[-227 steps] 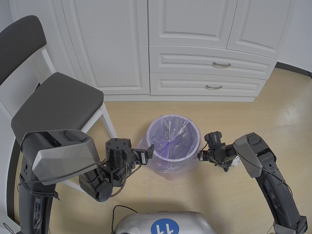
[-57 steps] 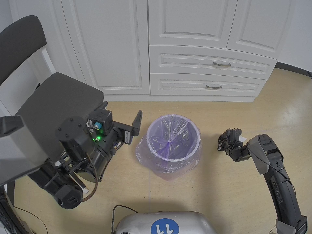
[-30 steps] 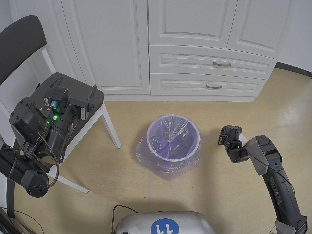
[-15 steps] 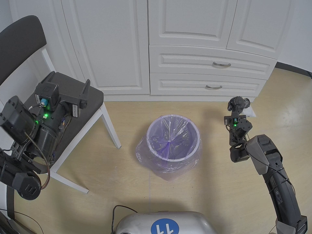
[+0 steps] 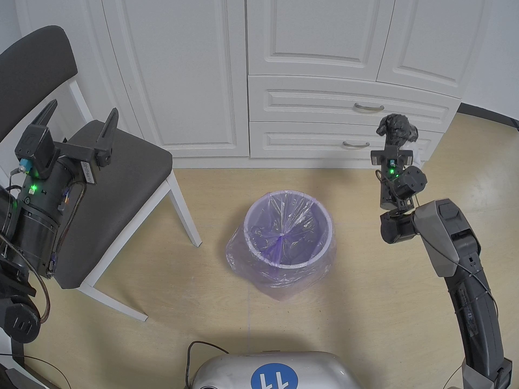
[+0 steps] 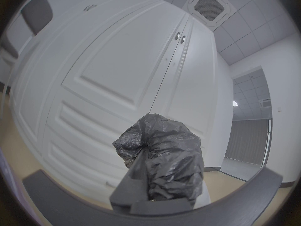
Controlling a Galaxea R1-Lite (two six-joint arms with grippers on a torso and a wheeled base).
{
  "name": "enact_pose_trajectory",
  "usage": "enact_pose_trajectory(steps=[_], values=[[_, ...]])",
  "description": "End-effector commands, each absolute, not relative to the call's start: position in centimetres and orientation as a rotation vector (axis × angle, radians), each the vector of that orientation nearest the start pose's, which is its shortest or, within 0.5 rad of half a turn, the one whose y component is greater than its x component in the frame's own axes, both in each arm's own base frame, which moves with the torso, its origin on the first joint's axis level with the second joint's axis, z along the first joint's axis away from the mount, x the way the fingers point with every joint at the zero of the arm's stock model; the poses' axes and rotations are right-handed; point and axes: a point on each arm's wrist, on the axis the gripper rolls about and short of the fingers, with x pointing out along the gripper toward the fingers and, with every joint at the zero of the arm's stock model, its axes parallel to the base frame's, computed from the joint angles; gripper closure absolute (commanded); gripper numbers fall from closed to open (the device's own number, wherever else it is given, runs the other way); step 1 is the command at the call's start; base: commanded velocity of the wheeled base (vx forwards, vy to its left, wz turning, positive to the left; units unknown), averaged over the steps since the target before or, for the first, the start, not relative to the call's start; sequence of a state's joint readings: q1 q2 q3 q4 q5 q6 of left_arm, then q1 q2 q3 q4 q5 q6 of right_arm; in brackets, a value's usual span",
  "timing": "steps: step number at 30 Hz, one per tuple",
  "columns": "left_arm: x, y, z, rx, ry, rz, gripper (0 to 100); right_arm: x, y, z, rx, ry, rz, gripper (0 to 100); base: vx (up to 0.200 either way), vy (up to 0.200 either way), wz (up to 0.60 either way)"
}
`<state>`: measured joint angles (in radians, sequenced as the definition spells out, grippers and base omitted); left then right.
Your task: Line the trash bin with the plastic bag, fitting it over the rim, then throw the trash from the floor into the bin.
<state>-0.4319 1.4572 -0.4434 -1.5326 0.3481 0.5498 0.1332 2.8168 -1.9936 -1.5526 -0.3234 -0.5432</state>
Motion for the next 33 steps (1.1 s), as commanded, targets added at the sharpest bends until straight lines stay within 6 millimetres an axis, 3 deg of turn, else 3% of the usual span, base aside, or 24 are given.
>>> enact_pose_trajectory(steps=[1, 2, 3, 5, 12, 13, 14, 17, 21, 22, 28, 33], values=[[19.0, -7.9, 24.3, 0.336, -0.499, 0.057, 0, 50.4, 7.9, 17.3, -0.221, -0.788, -0.415, 100, 0.0, 0.0, 0.0], [19.0, -7.9, 24.3, 0.336, -0.499, 0.057, 0, 50.4, 7.9, 17.3, -0.221, -0.788, -0.415, 100, 0.0, 0.0, 0.0], [19.0, -7.9, 24.3, 0.336, -0.499, 0.055, 0, 49.3, 8.7, 18.8, -0.164, -0.778, -0.412, 100, 0.0, 0.0, 0.0], [19.0, -7.9, 24.3, 0.336, -0.499, 0.057, 0, 47.7, 9.7, 19.4, -0.103, -0.73, -0.371, 100, 0.0, 0.0, 0.0], [18.9, -7.9, 24.4, 0.333, -0.506, 0.057, 0, 35.9, 14.5, 19.5, 0.033, -0.478, 0.015, 100, 0.0, 0.0, 0.0], [18.8, -7.8, 24.5, 0.332, -0.507, 0.058, 0, 35.5, 14.7, 19.5, 0.031, -0.474, 0.03, 100, 0.0, 0.0, 0.0], [18.8, -7.8, 24.4, 0.333, -0.506, 0.057, 0, 33.5, 15.6, 20.1, 0.035, -0.468, 0.091, 100, 0.0, 0.0, 0.0], [18.7, -7.8, 24.6, 0.329, -0.514, 0.06, 0, 30.6, 17.4, 20.7, 0.061, -0.458, 0.172, 100, 0.0, 0.0, 0.0], [18.5, -7.7, 24.8, 0.326, -0.519, 0.061, 0, 29.4, 18.3, 20.3, 0.083, -0.437, 0.218, 100, 0.0, 0.0, 0.0], [18.3, -7.6, 24.9, 0.324, -0.525, 0.063, 0, 27.8, 19.7, 19.8, 0.106, -0.408, 0.282, 100, 0.0, 0.0, 0.0], [18.2, -7.6, 25.0, 0.321, -0.532, 0.063, 0, 26.4, 21.6, 19.3, 0.2, -0.286, 0.377, 100, 0.0, 0.0, 0.0], [18.2, -7.6, 25.0, 0.321, -0.533, 0.06, 0, 25.6, 22.0, 21.7, 0.381, -0.084, 0.43, 100, 0.0, 0.0, 0.0]])
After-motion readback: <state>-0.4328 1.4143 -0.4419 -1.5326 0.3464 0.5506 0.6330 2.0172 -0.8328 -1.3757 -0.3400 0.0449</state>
